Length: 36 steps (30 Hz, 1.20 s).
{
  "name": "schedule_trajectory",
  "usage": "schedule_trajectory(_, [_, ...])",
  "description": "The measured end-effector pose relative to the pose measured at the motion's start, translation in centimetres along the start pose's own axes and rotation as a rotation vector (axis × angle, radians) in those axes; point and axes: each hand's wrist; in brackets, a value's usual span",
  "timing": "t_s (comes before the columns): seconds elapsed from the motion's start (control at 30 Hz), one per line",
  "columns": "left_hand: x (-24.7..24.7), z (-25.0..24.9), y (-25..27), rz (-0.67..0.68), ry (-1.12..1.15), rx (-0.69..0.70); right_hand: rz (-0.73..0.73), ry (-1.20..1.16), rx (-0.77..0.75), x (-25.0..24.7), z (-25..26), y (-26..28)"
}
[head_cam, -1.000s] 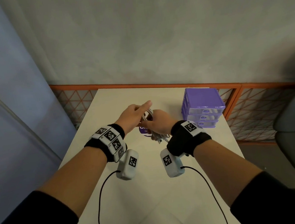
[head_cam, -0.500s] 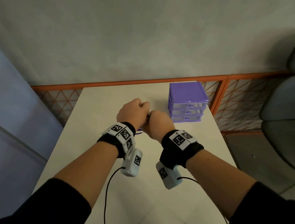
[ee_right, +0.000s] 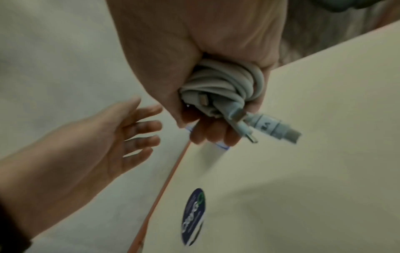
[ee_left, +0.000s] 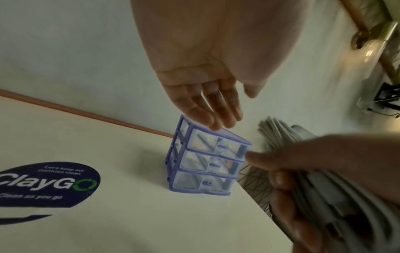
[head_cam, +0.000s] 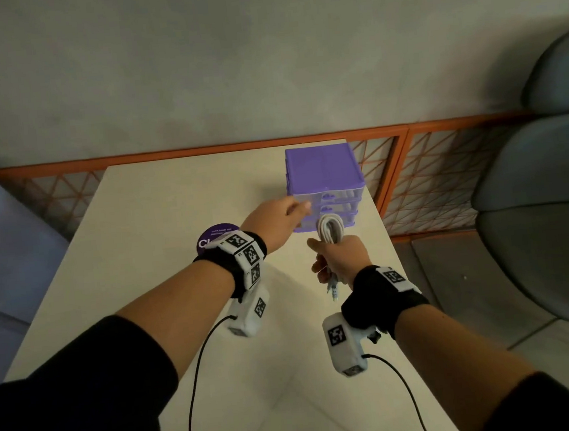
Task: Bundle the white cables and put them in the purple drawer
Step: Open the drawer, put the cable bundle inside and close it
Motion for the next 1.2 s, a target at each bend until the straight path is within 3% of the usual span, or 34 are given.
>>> schedule_trajectory(0.27, [4.0, 1.7, -7.8, -0.135, -0.306, 0.075, -0.247, -0.37, 0.153, -2.4, -2.3, -7.9])
schedule_trajectory(0.63, [6.5, 3.1, -10.3, -0.297, -0.419, 0.241, -0.34, -0.739, 0.203, 0.2, -2.6, -14.7])
schedule_trajectory(0.77, [6.3, 3.3, -10.4, -0.309, -0.409, 0.265, -0.343, -0.816, 0.136, 1.1, -2.9, -14.9])
schedule_trajectory(0.93, [5.8, 3.3, -10.6, -0.281, -0.373, 0.241, -0.307, -0.835, 0.157, 0.6, -2.9, -14.7])
schedule_trajectory(1.2, [4.6, 2.9, -10.7, -0.186, -0.344, 0.169, -0.325, -0.827, 0.202, -0.4, -6.4, -7.9])
Point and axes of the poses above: each hand's wrist, its own y-axis away from the middle knuckle, its own x-axis out of the palm, z = x × y, and after that the axes turned 13 degrees about -y, right-handed
